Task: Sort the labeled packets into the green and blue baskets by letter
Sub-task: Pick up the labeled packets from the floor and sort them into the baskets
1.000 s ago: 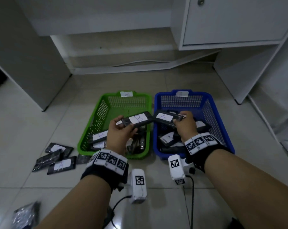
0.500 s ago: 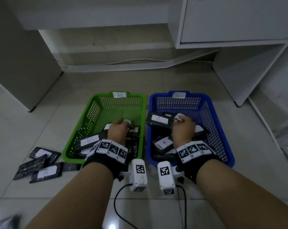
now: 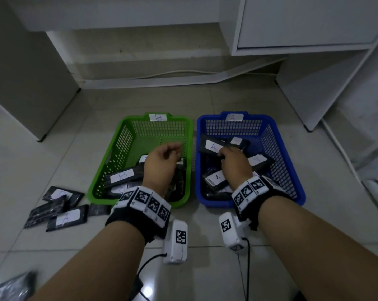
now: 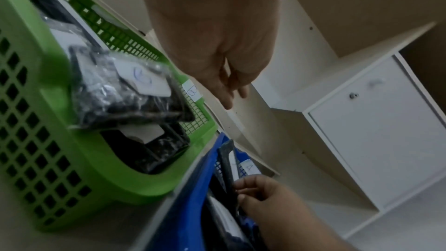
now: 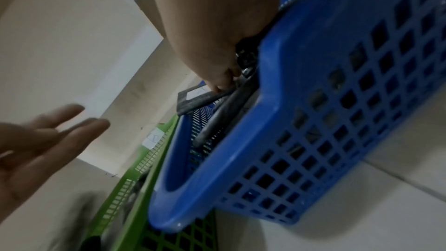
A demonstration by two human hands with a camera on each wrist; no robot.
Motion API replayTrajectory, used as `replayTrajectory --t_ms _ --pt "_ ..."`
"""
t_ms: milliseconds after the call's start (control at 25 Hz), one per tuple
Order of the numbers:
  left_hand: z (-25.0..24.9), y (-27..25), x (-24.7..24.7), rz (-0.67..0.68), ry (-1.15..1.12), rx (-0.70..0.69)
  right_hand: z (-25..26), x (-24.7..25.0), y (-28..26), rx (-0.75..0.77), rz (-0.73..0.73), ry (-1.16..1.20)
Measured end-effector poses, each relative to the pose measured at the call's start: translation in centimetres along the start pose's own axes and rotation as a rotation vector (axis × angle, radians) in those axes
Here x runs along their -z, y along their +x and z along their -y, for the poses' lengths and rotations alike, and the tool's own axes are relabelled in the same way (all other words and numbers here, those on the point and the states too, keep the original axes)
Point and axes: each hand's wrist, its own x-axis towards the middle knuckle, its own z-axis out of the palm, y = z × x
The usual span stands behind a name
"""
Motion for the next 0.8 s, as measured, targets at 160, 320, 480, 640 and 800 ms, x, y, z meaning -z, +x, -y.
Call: replayTrajectory --t_ms 160,320,480,640,800 --pt "-0.2 -0.8 -0.5 0.106 0.109 -0.103 0.3 1.2 -2.2 0.136 -0.032 -0.003" --pt "1.0 -5.3 -1.4 0.282 0.131 -0.158 -1.7 3.1 -9.2 0.162 -0.157 0.14" --pt "3.6 -11.7 -2.8 0.471 0.222 -0.155 -5.2 4.3 -18.6 0.083 -0.186 0.168" --pt "6.6 -18.5 -6.4 0.844 0.459 -0.227 -10.2 4.3 -26.4 -0.183 -0.017 0.1" --pt "7.6 -24.5 -10.7 1.195 0.621 -0.161 -14.2 5.6 -31.2 -0.325 0.24 0.014"
